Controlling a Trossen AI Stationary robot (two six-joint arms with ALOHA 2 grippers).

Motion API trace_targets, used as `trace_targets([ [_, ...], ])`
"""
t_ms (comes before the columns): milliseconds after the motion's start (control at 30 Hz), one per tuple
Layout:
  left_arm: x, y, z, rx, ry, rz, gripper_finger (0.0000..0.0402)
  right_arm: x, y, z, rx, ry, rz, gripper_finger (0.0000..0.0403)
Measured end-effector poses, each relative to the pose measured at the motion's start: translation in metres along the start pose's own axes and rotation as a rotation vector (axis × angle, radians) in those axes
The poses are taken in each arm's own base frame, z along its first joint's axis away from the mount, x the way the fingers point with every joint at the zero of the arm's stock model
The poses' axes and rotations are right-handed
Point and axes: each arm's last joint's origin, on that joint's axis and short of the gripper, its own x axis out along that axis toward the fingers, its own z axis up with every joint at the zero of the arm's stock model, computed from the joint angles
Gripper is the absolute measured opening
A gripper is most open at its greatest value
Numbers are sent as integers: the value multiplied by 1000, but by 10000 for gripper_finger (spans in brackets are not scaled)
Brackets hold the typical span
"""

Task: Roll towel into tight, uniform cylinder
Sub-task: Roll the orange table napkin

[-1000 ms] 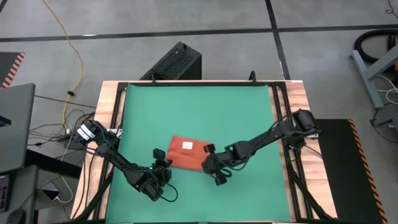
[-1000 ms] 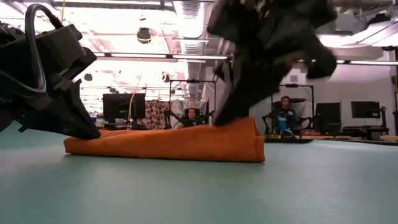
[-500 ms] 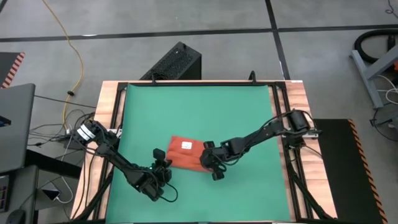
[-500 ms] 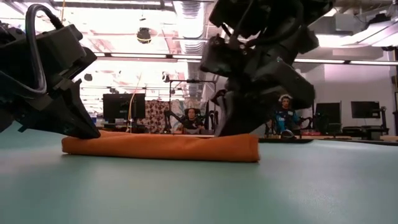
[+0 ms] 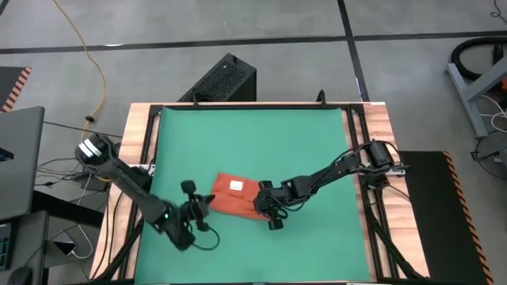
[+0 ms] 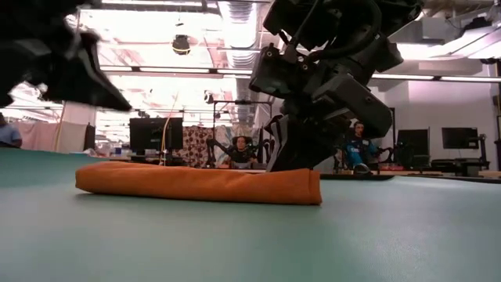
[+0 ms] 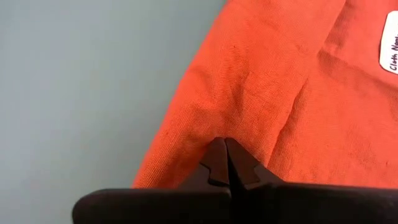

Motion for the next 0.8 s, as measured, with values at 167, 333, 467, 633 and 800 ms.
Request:
trace_targets([
  [167,19,16,-32,-231,-67,-261,0,0,-2,2,5,-26,0,0],
  [333,29,21,-40,-238,-89,-245,0,1,-2,2,12,-28,1,0],
  [467,42,20,-47,-210,-36,-235,0,1,-2,2,13,-29,0,0],
  [633,53,10,-57,-192,43,-250,0,1,-2,2,14,-28,0,0],
  [800,60,3,-66,-156,142,-199,0,-1,-3,3,34,-36,-16,0],
])
